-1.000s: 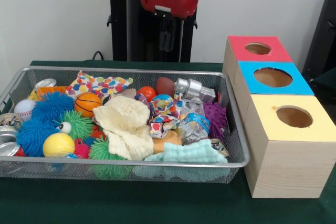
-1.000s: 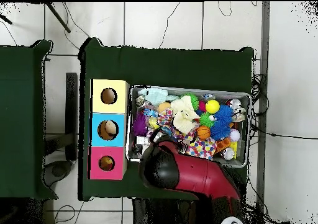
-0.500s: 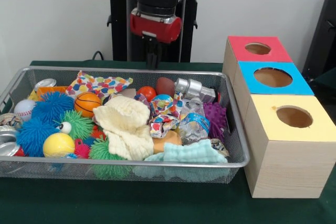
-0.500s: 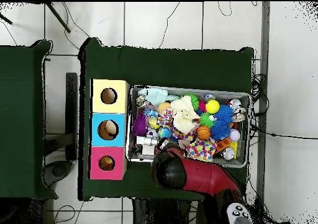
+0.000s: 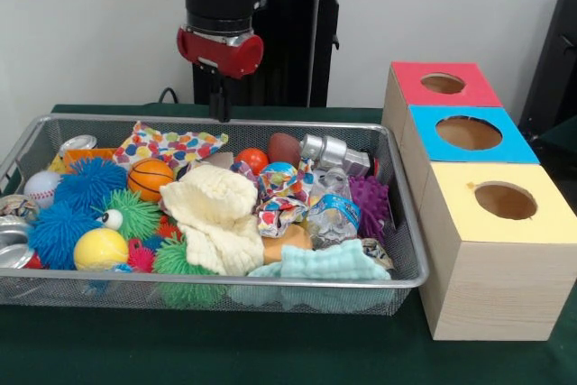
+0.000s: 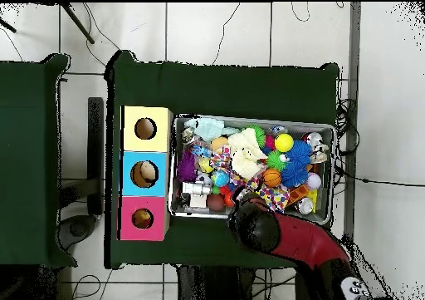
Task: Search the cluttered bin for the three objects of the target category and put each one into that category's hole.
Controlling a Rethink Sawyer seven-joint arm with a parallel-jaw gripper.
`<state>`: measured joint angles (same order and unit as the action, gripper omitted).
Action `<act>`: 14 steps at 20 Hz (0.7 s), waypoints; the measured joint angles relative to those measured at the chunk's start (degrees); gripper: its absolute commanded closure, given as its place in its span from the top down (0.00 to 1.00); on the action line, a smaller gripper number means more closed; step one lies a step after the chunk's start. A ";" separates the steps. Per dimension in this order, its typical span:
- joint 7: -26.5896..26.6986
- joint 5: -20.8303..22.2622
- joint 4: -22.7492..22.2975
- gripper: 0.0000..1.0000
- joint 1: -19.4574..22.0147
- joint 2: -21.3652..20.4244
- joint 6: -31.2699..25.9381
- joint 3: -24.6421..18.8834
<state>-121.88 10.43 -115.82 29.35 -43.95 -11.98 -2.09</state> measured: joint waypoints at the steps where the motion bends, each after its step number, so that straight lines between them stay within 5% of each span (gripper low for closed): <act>1: 0.00 -0.02 0.19 0.00 0.97 -0.48 -1.39 -0.41; 14: 0.00 0.69 5.62 0.00 5.08 0.50 -7.14 -4.12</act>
<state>-121.88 11.13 -110.21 34.44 -43.45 -19.12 -6.20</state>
